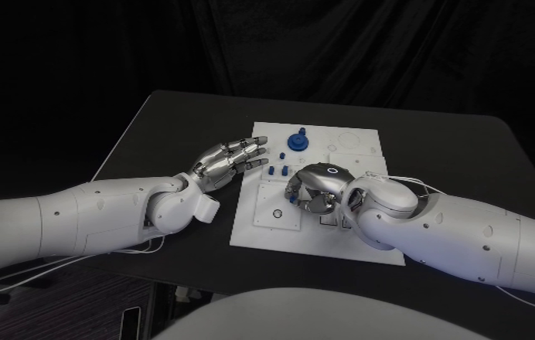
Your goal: Assemble the parts on the task board
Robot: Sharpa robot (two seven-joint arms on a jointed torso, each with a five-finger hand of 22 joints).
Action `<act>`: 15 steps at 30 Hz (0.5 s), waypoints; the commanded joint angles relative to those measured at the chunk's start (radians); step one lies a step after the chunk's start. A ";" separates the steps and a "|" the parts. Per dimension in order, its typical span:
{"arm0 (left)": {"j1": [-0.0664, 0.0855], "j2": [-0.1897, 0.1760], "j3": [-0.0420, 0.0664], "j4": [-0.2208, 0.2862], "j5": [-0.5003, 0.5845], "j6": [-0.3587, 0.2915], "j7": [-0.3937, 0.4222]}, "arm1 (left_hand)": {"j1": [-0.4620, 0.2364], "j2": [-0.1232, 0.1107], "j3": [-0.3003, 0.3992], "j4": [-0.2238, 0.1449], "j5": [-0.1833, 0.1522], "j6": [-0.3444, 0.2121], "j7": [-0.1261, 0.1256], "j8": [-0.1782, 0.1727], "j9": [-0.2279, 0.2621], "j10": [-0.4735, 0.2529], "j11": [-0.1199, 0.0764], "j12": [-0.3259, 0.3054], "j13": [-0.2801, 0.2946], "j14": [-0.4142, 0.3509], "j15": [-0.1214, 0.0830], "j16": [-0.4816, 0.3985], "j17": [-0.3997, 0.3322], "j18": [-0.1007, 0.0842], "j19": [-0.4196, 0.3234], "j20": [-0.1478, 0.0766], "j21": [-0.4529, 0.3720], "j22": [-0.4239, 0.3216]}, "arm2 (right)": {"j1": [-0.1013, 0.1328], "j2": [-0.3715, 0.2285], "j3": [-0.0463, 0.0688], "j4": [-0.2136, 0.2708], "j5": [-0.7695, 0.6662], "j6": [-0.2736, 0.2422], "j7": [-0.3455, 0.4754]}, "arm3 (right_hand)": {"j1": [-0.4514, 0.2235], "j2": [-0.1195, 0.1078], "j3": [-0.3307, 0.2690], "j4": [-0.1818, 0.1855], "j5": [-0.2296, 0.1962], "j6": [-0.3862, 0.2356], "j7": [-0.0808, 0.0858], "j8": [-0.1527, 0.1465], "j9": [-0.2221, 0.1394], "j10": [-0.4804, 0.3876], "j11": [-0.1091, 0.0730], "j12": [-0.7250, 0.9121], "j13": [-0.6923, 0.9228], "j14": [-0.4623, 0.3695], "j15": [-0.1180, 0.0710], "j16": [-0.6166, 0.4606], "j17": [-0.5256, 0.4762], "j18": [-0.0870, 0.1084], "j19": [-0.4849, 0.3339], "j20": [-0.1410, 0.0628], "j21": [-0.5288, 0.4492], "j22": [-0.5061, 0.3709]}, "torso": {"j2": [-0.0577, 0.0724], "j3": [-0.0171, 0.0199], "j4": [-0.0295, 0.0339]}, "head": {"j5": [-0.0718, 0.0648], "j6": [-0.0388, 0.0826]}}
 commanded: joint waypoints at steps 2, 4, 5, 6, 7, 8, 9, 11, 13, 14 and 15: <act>-0.002 0.002 0.001 0.002 0.000 0.016 0.090 | -0.010 0.001 0.007 0.000 -0.006 0.000 0.005 0.001 0.001 -0.004 -0.002 -0.005 -0.001 0.001 0.009 0.003 0.001 -0.020 0.007 -0.001 0.005 -0.001 | -0.010 0.000 -0.005 -0.006 -0.003 0.045 -0.041 | 0.001 -0.008 -0.012 0.003 -0.004 -0.046 -0.002 -0.030 -0.013 -0.046 0.009 0.031 0.023 -0.028 0.007 -0.015 -0.023 0.019 -0.021 0.007 -0.027 0.058 | 0.000 0.0000 0.0000 | 0.000 0.000; -0.002 0.002 0.001 0.002 0.000 0.016 0.090 | -0.010 0.001 0.007 -0.001 -0.006 0.001 0.006 0.001 0.001 -0.004 -0.002 -0.005 -0.001 0.001 0.010 0.003 0.001 -0.020 0.007 -0.001 0.005 0.000 | -0.011 0.001 -0.005 -0.008 -0.003 0.053 -0.045 | -0.008 -0.023 -0.019 0.009 -0.009 -0.093 -0.012 -0.063 -0.032 -0.092 0.020 0.052 0.041 -0.048 0.017 -0.025 -0.043 0.022 -0.038 0.014 -0.055 0.052 | 0.000 0.0001 0.0000 | 0.000 0.000; -0.002 0.002 0.001 0.002 0.000 0.016 0.090 | -0.010 0.001 0.008 -0.001 -0.006 0.002 0.006 0.001 0.001 -0.004 -0.003 -0.005 -0.001 0.001 0.010 0.004 0.001 -0.020 0.007 -0.001 0.005 -0.001 | -0.011 0.001 -0.005 -0.009 -0.003 0.057 -0.046 | -0.010 -0.029 -0.021 0.013 -0.013 -0.120 -0.016 -0.081 -0.044 -0.120 0.026 0.065 0.052 -0.063 0.023 -0.033 -0.056 0.025 -0.050 0.019 -0.074 0.048 | 0.000 0.0001 0.0000 | 0.000 0.000; -0.002 0.002 0.001 0.002 0.000 0.016 0.090 | -0.010 0.001 0.008 -0.001 -0.006 0.002 0.006 0.001 0.001 -0.004 -0.003 -0.005 -0.001 0.001 0.010 0.004 0.001 -0.020 0.007 -0.001 0.005 -0.001 | -0.011 0.001 -0.005 -0.009 -0.003 0.059 -0.047 | -0.014 -0.039 -0.026 0.016 -0.020 -0.163 -0.022 -0.108 -0.061 -0.158 0.034 0.077 0.063 -0.084 0.030 -0.046 -0.078 0.029 -0.065 0.024 -0.100 0.042 | 0.000 0.0001 -0.0001 | -0.001 0.000; -0.002 0.002 0.001 0.002 0.000 0.016 0.090 | -0.010 0.001 0.008 -0.001 -0.006 0.002 0.006 0.001 0.001 -0.004 -0.003 -0.005 -0.001 0.001 0.010 0.004 0.001 -0.020 0.007 -0.001 0.005 -0.001 | -0.011 0.000 -0.005 -0.009 -0.003 0.060 -0.046 | -0.015 -0.043 -0.029 0.017 -0.025 -0.182 -0.028 -0.119 -0.069 -0.180 0.038 0.085 0.068 -0.096 0.033 -0.052 -0.089 0.030 -0.074 0.028 -0.112 0.040 | 0.000 0.0002 -0.0002 | -0.001 0.000; -0.002 0.001 0.001 0.002 0.000 0.016 0.090 | -0.010 0.001 0.008 -0.001 -0.006 0.002 0.006 0.001 0.001 -0.004 -0.003 -0.005 -0.001 0.001 0.010 0.004 0.001 -0.020 0.007 -0.001 0.005 -0.001 | -0.011 -0.001 -0.005 -0.009 -0.003 0.060 -0.045 | -0.016 -0.048 -0.037 0.020 -0.034 -0.206 -0.033 -0.133 -0.083 -0.220 0.043 0.107 0.083 -0.114 0.037 -0.057 -0.106 0.033 -0.088 0.035 -0.133 0.036 | 0.000 0.0002 0.0001 | -0.001 0.000; -0.003 0.001 0.001 0.002 0.000 0.016 0.090 | -0.010 0.001 0.008 -0.001 -0.006 0.002 0.006 0.001 0.001 -0.004 -0.003 -0.005 -0.001 0.001 0.010 0.004 0.001 -0.020 0.007 -0.001 0.005 -0.001 | -0.011 -0.002 -0.005 -0.009 -0.003 0.059 -0.045 | -0.016 -0.050 -0.040 0.021 -0.037 -0.217 -0.036 -0.138 -0.089 -0.237 0.045 0.114 0.088 -0.121 0.039 -0.058 -0.112 0.034 -0.093 0.037 -0.140 0.034 | 0.000 0.0002 0.0001 | -0.001 0.000; -0.003 0.000 0.001 0.002 0.000 0.016 0.091 | -0.010 0.001 0.008 -0.001 -0.006 0.002 0.006 0.001 0.001 -0.004 -0.003 -0.005 -0.001 0.001 0.010 0.004 0.001 -0.020 0.007 -0.001 0.005 -0.001 | -0.011 -0.005 -0.005 -0.008 -0.003 0.052 -0.041 | -0.014 -0.054 -0.059 0.025 -0.052 -0.255 -0.048 -0.153 -0.112 -0.310 0.048 0.144 0.104 -0.146 0.044 -0.061 -0.135 0.040 -0.111 0.044 -0.168 0.029 | 0.000 0.0002 -0.0001 | 0.000 0.000; -0.003 -0.001 0.001 0.002 0.000 0.015 0.091 | -0.010 0.001 0.008 -0.001 -0.006 0.002 0.007 0.001 0.001 -0.004 -0.003 -0.004 -0.001 0.001 0.010 0.003 0.001 -0.021 0.007 -0.001 0.005 0.000 | -0.011 -0.010 -0.005 -0.006 -0.003 0.035 -0.036 | -0.013 -0.057 -0.069 0.028 -0.059 -0.271 -0.050 -0.155 -0.123 -0.357 0.051 0.153 0.108 -0.162 0.044 -0.065 -0.151 0.043 -0.122 0.046 -0.187 0.025 | 0.000 0.0003 -0.0002 | 0.000 0.000; -0.003 -0.001 0.001 0.002 0.000 0.015 0.092 | -0.010 0.001 0.008 -0.001 -0.006 0.002 0.007 0.001 0.001 -0.004 -0.003 -0.004 -0.001 0.001 0.010 0.003 0.001 -0.021 0.007 -0.001 0.005 0.000 | -0.011 -0.012 -0.005 -0.004 -0.003 0.028 -0.034 | -0.011 -0.058 -0.073 0.029 -0.061 -0.278 -0.054 -0.157 -0.127 -0.382 0.053 0.151 0.107 -0.169 0.044 -0.068 -0.159 0.045 -0.127 0.046 -0.196 0.024 | 0.000 0.0004 -0.0003 | 0.000 0.000; -0.003 -0.002 0.001 0.003 0.000 0.014 0.092 | -0.010 0.001 0.008 -0.001 -0.006 0.002 0.007 0.001 0.001 -0.004 -0.003 -0.004 -0.001 0.001 0.010 0.003 0.001 -0.021 0.007 -0.001 0.005 0.000 | -0.011 -0.016 -0.004 -0.002 -0.006 0.015 -0.031 | -0.008 -0.059 -0.080 0.031 -0.062 -0.281 -0.054 -0.154 -0.132 -0.402 0.055 0.159 0.108 -0.172 0.044 -0.066 -0.163 0.045 -0.128 0.046 -0.198 0.024 | 0.000 0.0004 -0.0002 | 0.000 0.000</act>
